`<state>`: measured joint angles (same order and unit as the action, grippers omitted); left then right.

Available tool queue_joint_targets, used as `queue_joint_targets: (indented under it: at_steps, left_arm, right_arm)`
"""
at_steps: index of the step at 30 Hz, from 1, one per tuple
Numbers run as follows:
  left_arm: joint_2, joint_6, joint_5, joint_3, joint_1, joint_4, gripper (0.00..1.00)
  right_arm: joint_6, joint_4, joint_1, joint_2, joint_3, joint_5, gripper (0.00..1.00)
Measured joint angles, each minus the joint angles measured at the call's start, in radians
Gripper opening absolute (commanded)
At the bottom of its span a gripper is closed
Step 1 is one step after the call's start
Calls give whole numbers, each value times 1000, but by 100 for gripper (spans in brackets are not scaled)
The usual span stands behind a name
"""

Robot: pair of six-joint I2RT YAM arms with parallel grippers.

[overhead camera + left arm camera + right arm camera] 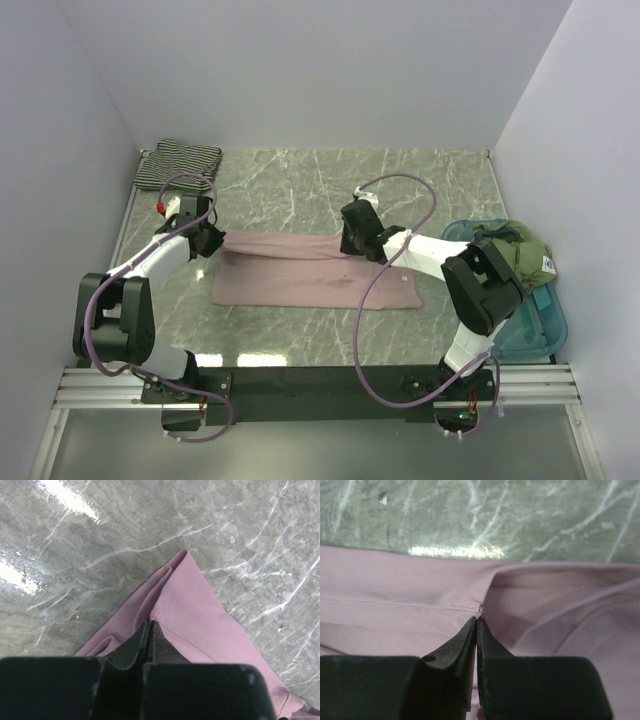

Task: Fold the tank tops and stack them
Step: Fold the tank top

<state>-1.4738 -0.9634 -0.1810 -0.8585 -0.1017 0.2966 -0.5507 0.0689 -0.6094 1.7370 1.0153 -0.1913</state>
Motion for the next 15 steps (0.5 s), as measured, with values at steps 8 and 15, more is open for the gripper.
queue_joint_targets:
  at_steps: [8,15]
  left_arm:
    - [47,-2,0,18,0,1,1]
    - [52,-5,0,43,0,2,1]
  right_arm:
    - [-10,-36,-9,-96,-114,-19,4]
    - [-29,-77,-39,-155,-179,-41,3]
